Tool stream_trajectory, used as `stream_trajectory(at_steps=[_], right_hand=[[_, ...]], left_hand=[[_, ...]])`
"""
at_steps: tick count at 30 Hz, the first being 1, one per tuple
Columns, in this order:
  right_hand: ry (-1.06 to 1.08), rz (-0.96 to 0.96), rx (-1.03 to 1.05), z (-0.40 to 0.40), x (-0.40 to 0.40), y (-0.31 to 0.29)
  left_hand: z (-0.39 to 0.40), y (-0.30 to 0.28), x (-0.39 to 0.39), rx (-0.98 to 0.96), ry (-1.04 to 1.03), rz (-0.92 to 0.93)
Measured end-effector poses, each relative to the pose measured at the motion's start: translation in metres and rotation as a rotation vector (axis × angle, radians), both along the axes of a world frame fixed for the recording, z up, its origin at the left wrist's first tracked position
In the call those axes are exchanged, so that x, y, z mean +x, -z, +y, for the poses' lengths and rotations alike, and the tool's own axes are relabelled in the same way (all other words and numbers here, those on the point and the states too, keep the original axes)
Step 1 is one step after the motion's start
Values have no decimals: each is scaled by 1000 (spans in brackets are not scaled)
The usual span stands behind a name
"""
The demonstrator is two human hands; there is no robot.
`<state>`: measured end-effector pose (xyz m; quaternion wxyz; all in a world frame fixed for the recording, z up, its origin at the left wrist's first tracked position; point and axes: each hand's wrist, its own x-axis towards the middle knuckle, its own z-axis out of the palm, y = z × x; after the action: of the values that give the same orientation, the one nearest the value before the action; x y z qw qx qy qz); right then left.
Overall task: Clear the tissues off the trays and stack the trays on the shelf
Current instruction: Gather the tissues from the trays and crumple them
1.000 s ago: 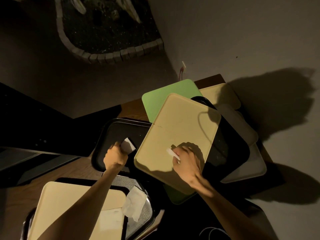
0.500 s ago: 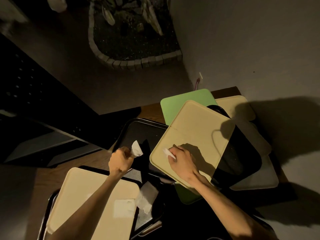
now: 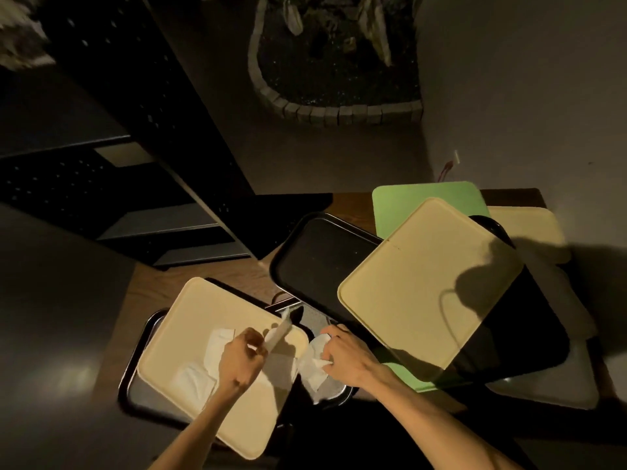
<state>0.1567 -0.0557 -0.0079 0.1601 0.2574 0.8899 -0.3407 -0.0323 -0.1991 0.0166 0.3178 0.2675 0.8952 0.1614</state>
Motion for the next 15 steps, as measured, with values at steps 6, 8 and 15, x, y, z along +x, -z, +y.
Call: stream_trajectory(at_steps=[6,8,15], right_hand=[[-147,-104,73,-14,-13,21],[-156,-126,92,-19,-17,21],[-75,-72,223,-29,-18,13]], left_hand=[[-38,15,9,-1,-60,-91],[-43,20,12,-51,-28,-112],[-38,37,15,-104,-7,-163]])
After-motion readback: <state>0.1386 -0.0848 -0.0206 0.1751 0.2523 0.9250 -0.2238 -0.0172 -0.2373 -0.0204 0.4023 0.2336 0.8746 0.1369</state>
